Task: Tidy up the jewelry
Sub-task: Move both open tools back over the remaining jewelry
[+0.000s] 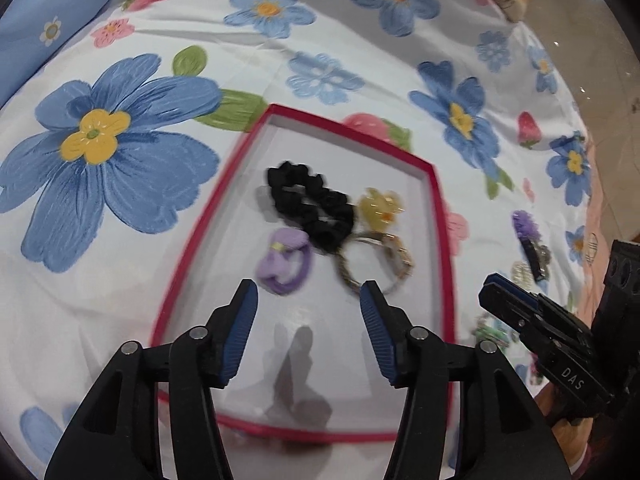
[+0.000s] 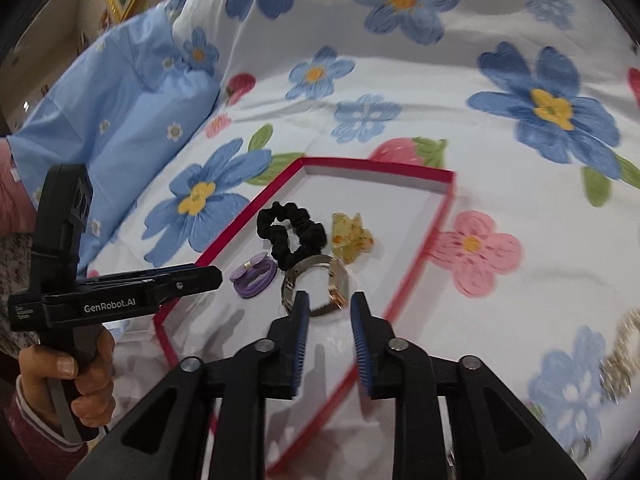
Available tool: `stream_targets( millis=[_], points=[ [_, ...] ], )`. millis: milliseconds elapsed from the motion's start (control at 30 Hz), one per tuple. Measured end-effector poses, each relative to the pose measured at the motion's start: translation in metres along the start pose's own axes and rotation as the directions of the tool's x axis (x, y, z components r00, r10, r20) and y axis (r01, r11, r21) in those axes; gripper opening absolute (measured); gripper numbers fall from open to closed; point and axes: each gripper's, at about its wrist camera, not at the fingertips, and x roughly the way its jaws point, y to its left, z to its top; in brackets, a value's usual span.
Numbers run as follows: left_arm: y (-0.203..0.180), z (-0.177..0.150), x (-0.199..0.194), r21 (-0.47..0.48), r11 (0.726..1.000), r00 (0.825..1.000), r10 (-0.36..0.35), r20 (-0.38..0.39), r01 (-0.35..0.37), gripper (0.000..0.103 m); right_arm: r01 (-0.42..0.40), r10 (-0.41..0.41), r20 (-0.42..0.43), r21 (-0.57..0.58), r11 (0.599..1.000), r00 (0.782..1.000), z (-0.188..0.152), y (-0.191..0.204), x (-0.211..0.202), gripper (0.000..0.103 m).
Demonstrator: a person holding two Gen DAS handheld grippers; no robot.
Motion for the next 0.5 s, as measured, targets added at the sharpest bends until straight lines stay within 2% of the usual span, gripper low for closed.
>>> stream_targets(
  millis=[100,233,500],
  points=[
    [-0.015,-0.008,-0.012,0.015,0.999,0.999,-0.031,0.028,0.031,0.059,0.011,-0.012,0.034,0.026,1.0,0.999,-0.009,-0.008,-0.025,0.031],
    [-0.037,-0.021,-0.027,0.042,0.996,0.994,-0.08,0.076,0.077,0.065,0.028,-0.034,0.092,0.068,0.997,0.995,-0.024,-0.023,-0.062,0.04],
    [-0.07,-0.041,-0.033,0.1,0.988,0.991,-0.122,0.052,0.116,0.066,0.082,-0.102,0.158,0.127,0.988,0.982,-0.052,-0.048,-0.115,0.042]
  ],
)
